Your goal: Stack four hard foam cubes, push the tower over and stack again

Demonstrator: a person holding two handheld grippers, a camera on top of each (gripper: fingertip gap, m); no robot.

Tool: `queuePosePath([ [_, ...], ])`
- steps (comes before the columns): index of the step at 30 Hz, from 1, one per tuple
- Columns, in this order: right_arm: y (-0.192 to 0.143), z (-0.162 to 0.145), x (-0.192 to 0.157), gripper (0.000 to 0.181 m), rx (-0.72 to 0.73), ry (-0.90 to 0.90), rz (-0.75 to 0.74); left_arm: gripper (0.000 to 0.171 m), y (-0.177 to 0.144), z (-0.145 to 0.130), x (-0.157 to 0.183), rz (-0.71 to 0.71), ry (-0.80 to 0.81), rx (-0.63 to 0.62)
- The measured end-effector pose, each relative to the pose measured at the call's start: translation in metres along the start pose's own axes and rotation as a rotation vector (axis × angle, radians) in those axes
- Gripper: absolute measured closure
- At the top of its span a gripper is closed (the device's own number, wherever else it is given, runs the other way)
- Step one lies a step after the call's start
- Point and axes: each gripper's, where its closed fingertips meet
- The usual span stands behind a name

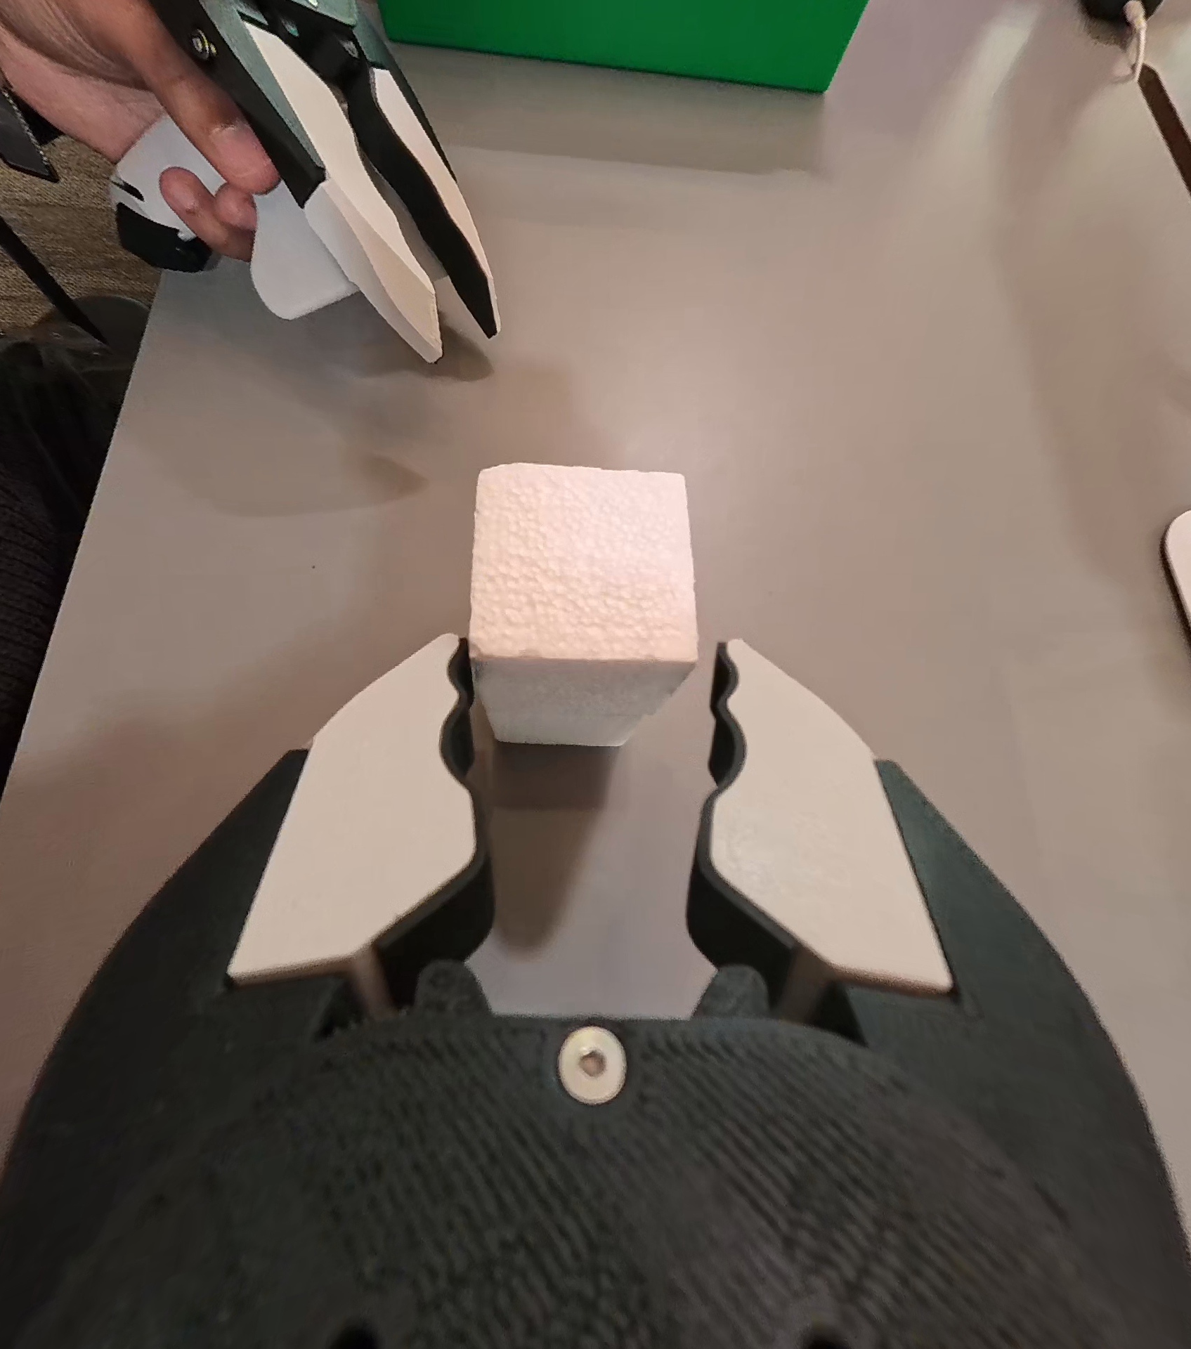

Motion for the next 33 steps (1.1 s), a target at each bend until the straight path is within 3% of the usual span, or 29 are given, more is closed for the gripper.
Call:
queuePosePath([
  [11,-0.012,0.001,0.001,0.106,-0.013,0.062,-0.004,0.122,-0.001,0.001,0.000,0.003,0.002,0.002],
  [19,-0.030,0.021,-0.002,0.114,0.135,0.208,-0.032,0.122,0.000,0.002,0.002,0.003,0.015,0.003],
  [27,-0.043,0.035,-0.019,0.145,0.328,0.472,-0.199,0.122,0.009,0.003,0.012,-0.019,0.060,-0.013],
  [33,-0.036,0.012,-0.020,0.161,0.220,0.516,-0.378,0.122,0.027,0.004,0.026,-0.053,0.125,-0.050],
])
Point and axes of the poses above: each gripper's, where its closed fingertips meet, y out along the fingers, z out of its top, x = y × z across the jaws, and after that the axes turned 12 degrees about -z, right-handed
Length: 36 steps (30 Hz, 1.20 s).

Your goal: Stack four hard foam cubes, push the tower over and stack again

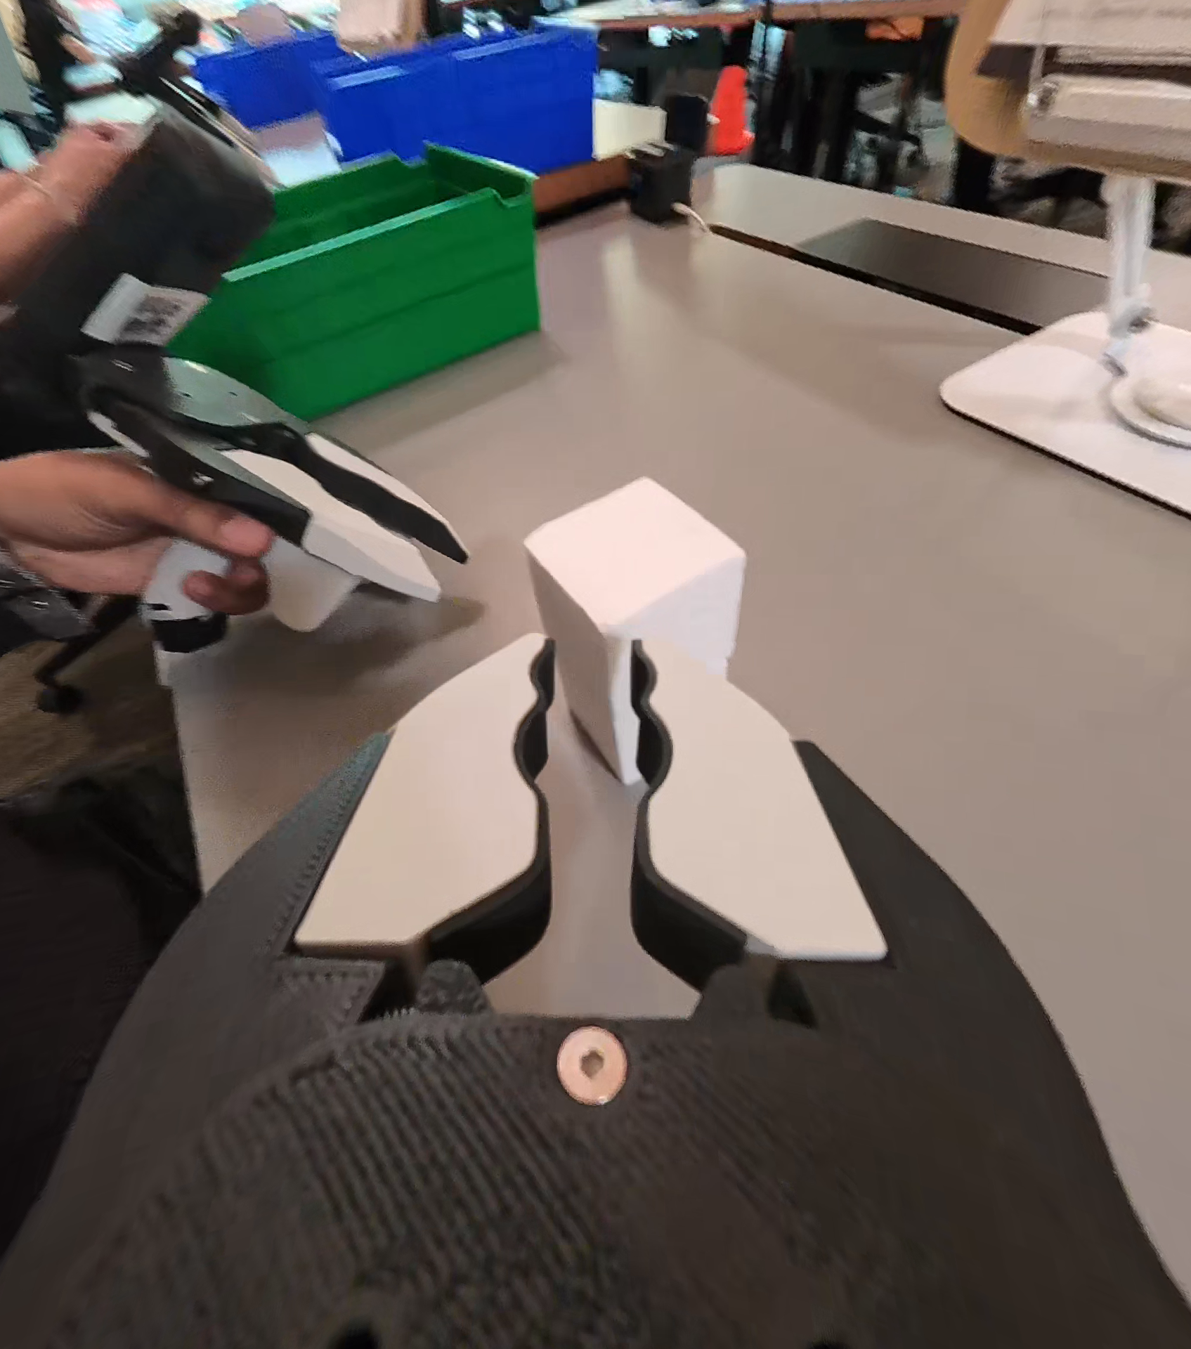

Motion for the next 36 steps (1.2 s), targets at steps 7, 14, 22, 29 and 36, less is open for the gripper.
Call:
queuePosePath([
  [7,-0.006,-0.022,0.021,0.181,-0.050,0.117,-0.127,0.122,0.024,0.004,0.014,-0.020,0.092,-0.046],
  [14,0.000,-0.042,0.018,0.181,-0.121,0.166,-0.144,0.123,0.041,0.006,0.026,-0.041,0.148,-0.062],
  [22,0.019,-0.050,0.011,0.181,-0.175,0.074,-0.199,0.125,0.040,0.003,0.021,-0.004,0.173,-0.068],
  [29,0.023,-0.044,0.009,0.181,-0.161,0.077,-0.180,0.125,0.032,0.002,0.016,0.020,0.159,-0.051],
  [36,0.020,-0.045,0.017,0.181,-0.176,0.044,-0.222,0.125,0.030,0.003,0.013,0.022,0.147,-0.045],
])
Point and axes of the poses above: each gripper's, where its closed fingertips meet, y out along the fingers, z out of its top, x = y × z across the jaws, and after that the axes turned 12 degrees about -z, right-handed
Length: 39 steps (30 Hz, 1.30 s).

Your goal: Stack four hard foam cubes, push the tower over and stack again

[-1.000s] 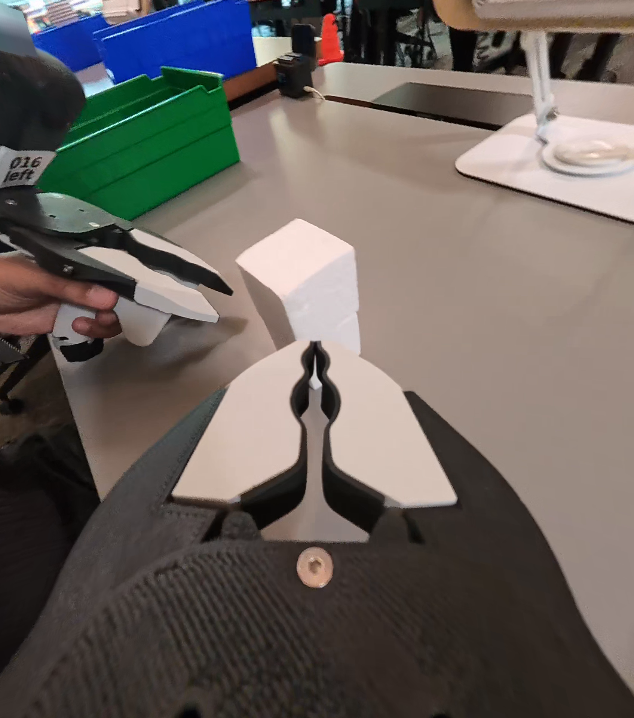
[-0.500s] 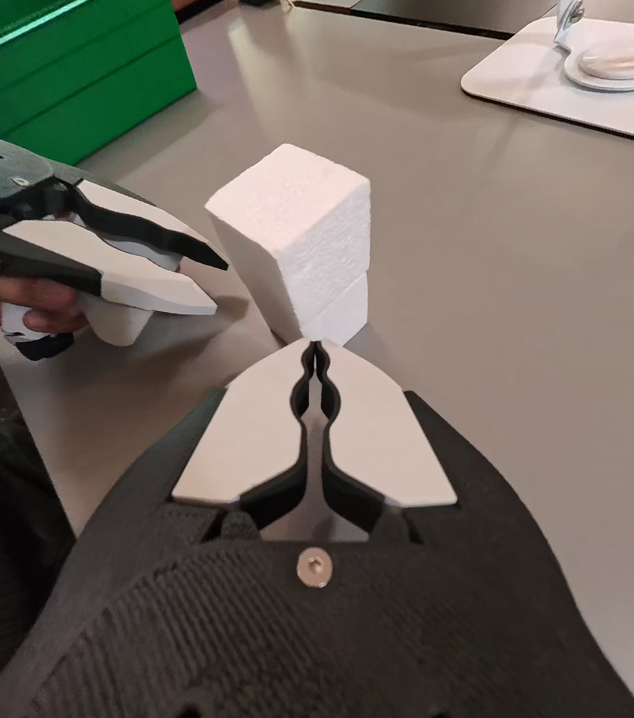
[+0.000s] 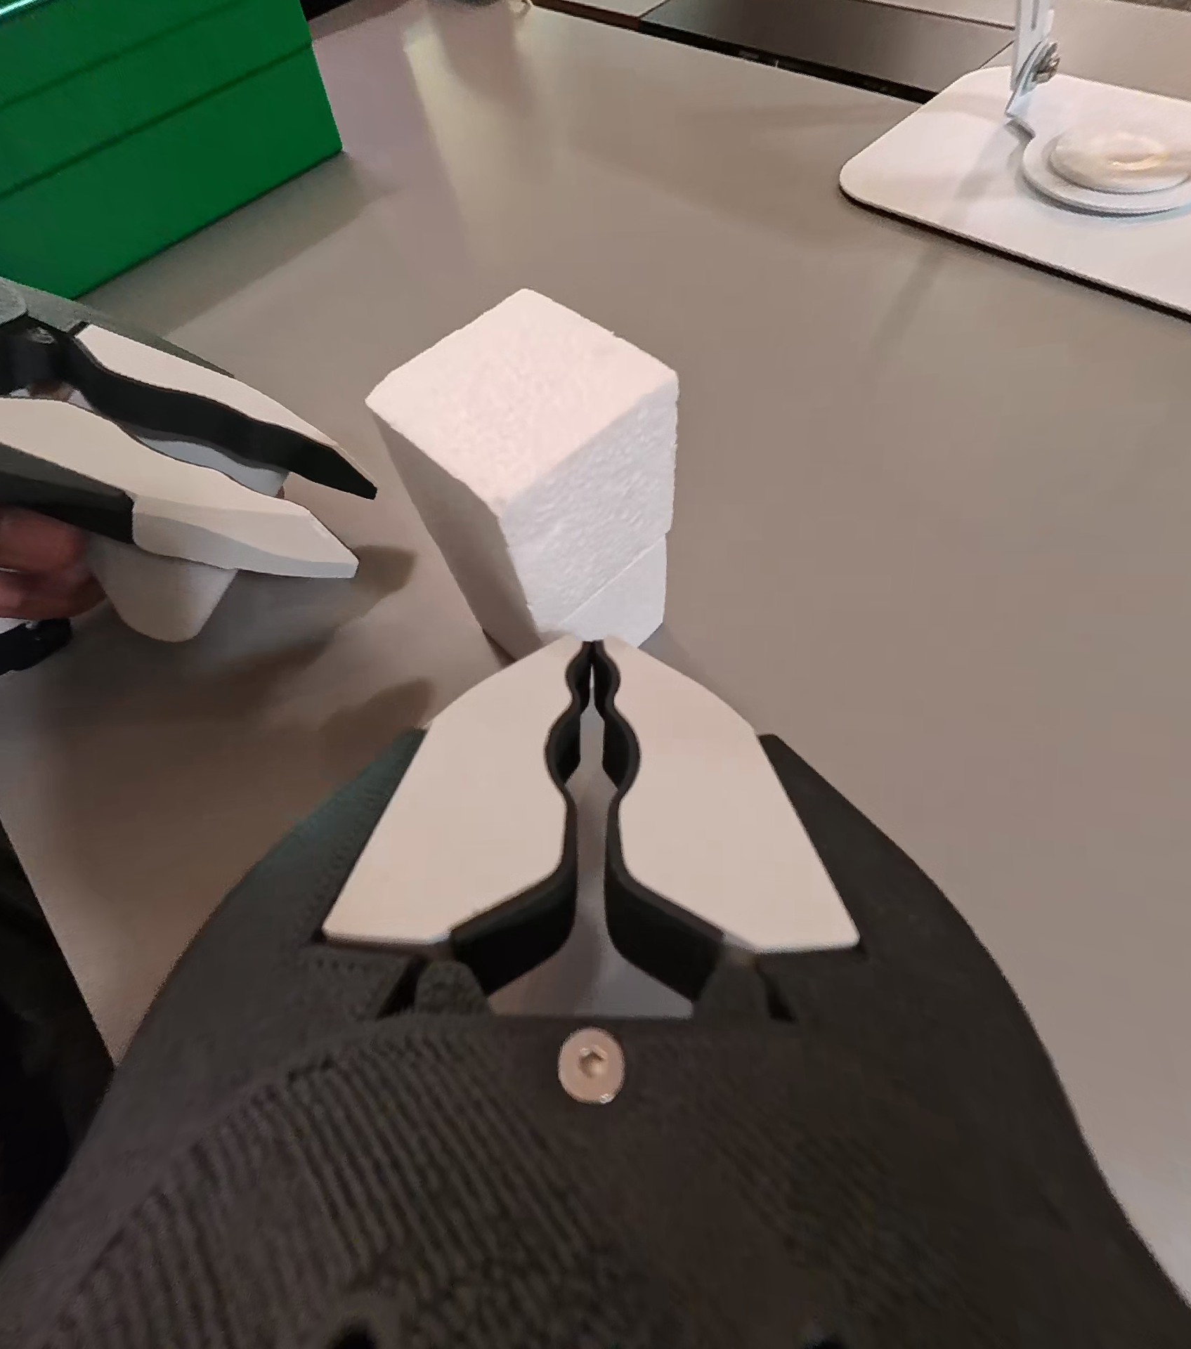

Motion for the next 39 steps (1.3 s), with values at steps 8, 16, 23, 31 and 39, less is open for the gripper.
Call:
queuePosePath([
  [8,-0.010,0.006,0.019,0.170,0.044,0.001,-0.029,0.125,-0.001,0.003,0.000,-0.002,-0.005,0.010],
  [16,-0.043,0.052,0.033,0.150,0.221,-0.194,-0.164,0.126,-0.012,0.006,-0.008,0.033,-0.041,0.054],
  [23,-0.033,0.146,-0.065,0.135,0.340,-0.394,0.024,0.127,-0.043,0.021,-0.011,0.044,-0.154,0.218],
  [31,0.066,0.229,-0.228,0.124,0.239,-0.598,0.384,0.128,-0.114,0.026,-0.051,0.226,-0.261,0.480],
  [39,0.180,0.258,-0.379,0.093,-0.093,-0.594,0.765,0.132,-0.160,0.011,-0.074,0.320,-0.347,0.580],
])
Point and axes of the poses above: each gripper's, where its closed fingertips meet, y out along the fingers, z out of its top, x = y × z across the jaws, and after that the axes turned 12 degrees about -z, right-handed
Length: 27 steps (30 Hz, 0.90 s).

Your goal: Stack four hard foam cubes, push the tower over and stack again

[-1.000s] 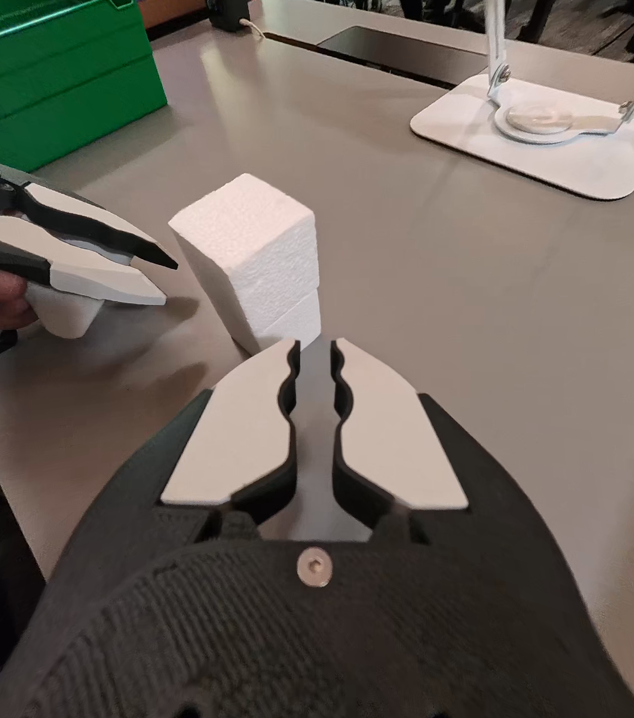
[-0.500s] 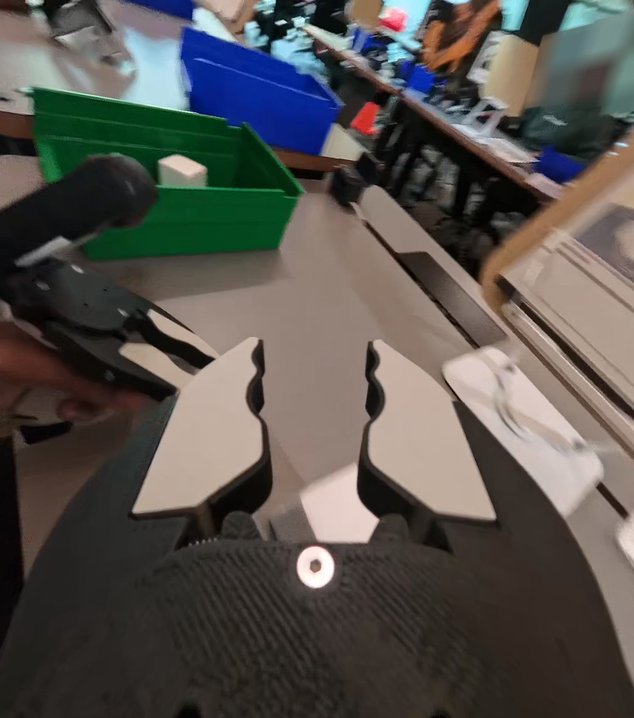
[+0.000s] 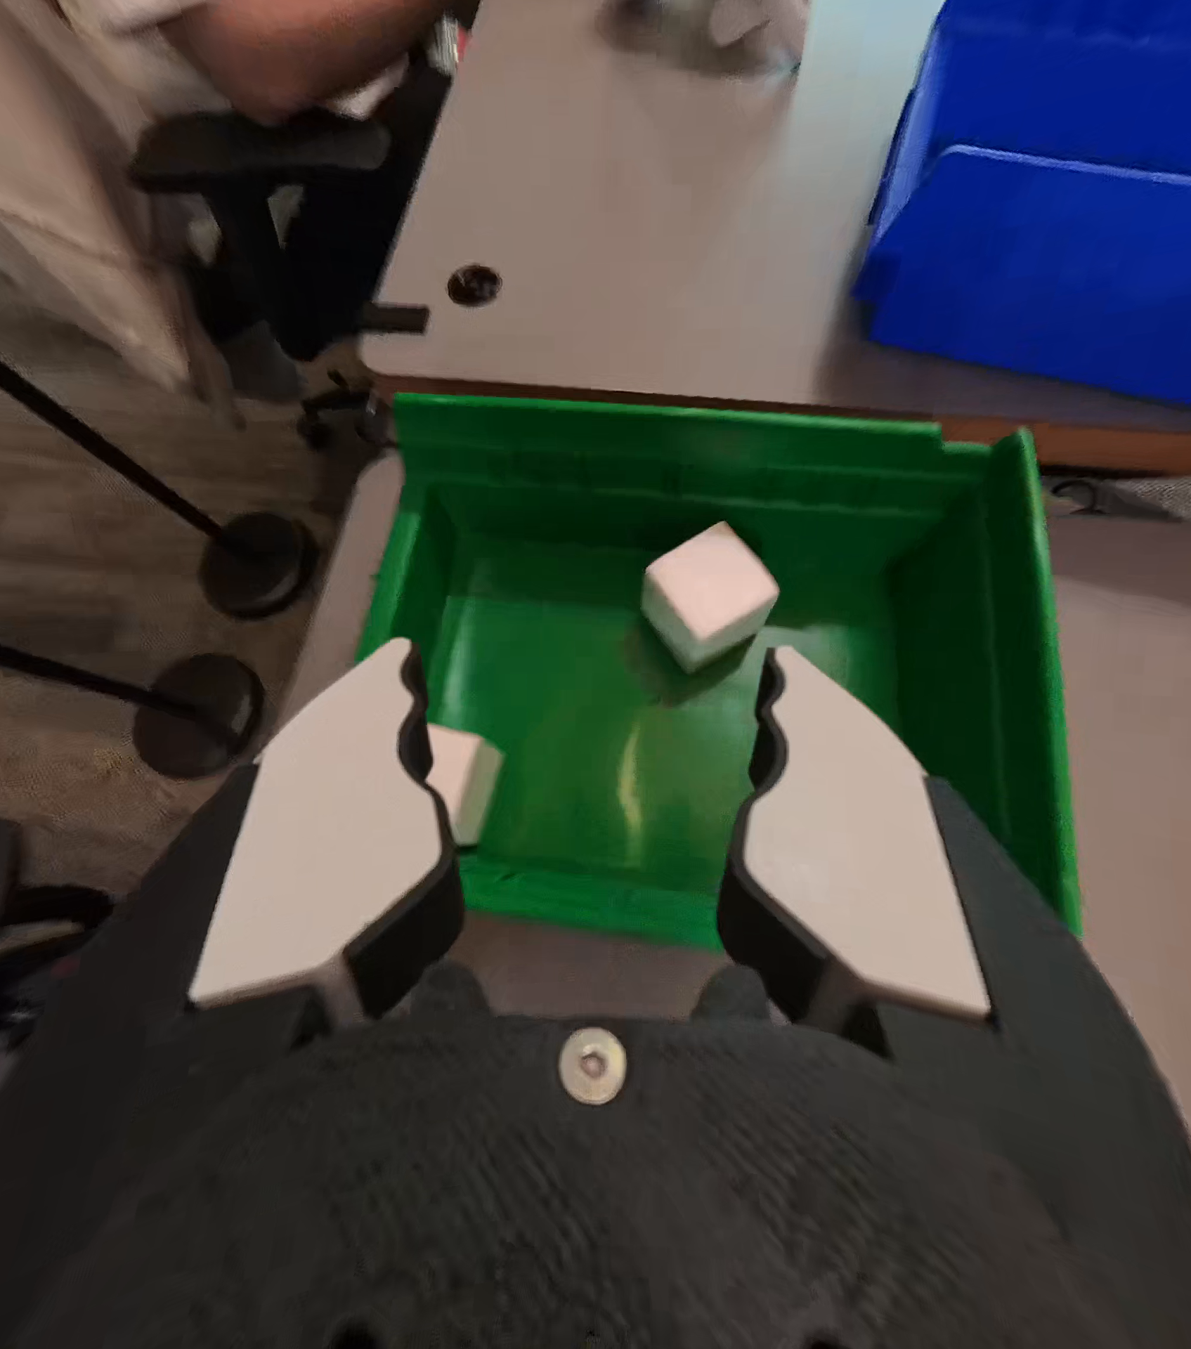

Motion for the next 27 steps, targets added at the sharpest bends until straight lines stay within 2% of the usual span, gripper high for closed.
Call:
queuePosePath([
  [3,0.056,-0.001,0.012,0.093,-0.134,-0.192,0.038,0.126,-0.001,-0.002,-0.005,0.004,-0.029,-0.016],
  [8,0.118,-0.042,0.025,0.091,-0.395,-0.565,0.092,0.116,0.003,-0.010,-0.001,-0.038,-0.111,-0.039],
  [13,0.154,-0.057,0.026,0.093,-0.486,-0.629,0.104,0.114,0.007,-0.020,0.006,-0.086,-0.181,-0.068],
  [15,0.158,-0.060,0.027,0.107,-0.500,-0.645,0.098,0.114,0.005,-0.016,0.004,-0.079,-0.193,-0.041],
  [18,0.145,-0.055,0.027,0.126,-0.472,-0.689,0.083,0.114,0.001,-0.007,0.002,-0.063,-0.193,0.015],
  [21,0.110,-0.035,0.022,0.127,-0.387,-0.666,0.067,0.114,0.001,-0.007,0.002,-0.056,-0.172,0.015],
  [24,0.054,-0.012,0.017,0.127,-0.276,-0.625,0.040,0.114,0.004,-0.010,0.008,-0.059,-0.147,0.001],
  [27,-0.024,0.007,0.012,0.127,-0.135,-0.542,-0.028,0.114,0.006,-0.014,0.014,-0.052,-0.091,-0.022],
])
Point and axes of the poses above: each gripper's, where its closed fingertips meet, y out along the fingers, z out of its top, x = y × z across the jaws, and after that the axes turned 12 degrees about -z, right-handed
